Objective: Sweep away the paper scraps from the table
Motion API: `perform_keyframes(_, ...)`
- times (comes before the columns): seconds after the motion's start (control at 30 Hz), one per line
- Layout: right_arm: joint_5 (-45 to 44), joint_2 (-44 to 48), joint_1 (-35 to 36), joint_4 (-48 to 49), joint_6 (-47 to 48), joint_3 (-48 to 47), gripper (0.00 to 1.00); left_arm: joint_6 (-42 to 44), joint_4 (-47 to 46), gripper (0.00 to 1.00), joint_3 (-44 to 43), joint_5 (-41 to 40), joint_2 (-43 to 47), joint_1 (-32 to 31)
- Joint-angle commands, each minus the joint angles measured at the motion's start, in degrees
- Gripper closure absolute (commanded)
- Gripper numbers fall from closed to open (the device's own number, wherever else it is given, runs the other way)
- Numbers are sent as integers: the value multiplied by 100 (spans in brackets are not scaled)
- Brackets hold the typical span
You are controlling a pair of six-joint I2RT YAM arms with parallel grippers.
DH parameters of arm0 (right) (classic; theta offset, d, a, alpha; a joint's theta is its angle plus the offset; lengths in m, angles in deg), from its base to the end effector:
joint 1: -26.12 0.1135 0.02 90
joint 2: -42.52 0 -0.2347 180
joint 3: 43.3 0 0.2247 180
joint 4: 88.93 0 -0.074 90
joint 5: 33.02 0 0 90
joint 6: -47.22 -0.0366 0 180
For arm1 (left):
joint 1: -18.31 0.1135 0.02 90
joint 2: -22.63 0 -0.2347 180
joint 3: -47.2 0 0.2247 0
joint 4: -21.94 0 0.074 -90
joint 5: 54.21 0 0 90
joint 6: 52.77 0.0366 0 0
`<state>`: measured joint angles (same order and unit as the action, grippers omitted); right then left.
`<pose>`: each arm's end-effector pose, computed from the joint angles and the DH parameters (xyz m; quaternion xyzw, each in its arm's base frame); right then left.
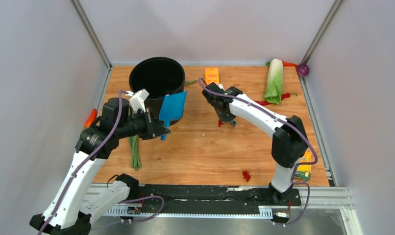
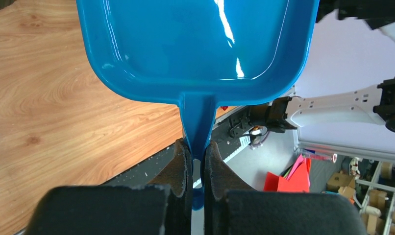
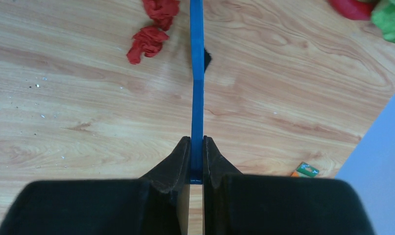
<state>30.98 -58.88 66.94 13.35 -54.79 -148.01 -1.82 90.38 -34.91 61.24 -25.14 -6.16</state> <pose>0.2522 0.1967 0.2536 -0.2106 0.9426 -0.1408 0.2175 0.1177 -0.0708 0.3540 -0.0069 0.8678 -0.4061 0.2863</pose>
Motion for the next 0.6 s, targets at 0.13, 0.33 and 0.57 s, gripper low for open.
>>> perform_keyframes(0.13,675,-99,137,555,304,221,100,424,408,100,-130,-242,-83,-32)
perform_keyframes(0.33,876,226,163,590,418,283,100,1144,1533,100,-992,-839,-574,-93)
perform_keyframes(0.57,1255,858,365,529,305,406,100,1778,2123,100,-1519,-1797,-1410,-890)
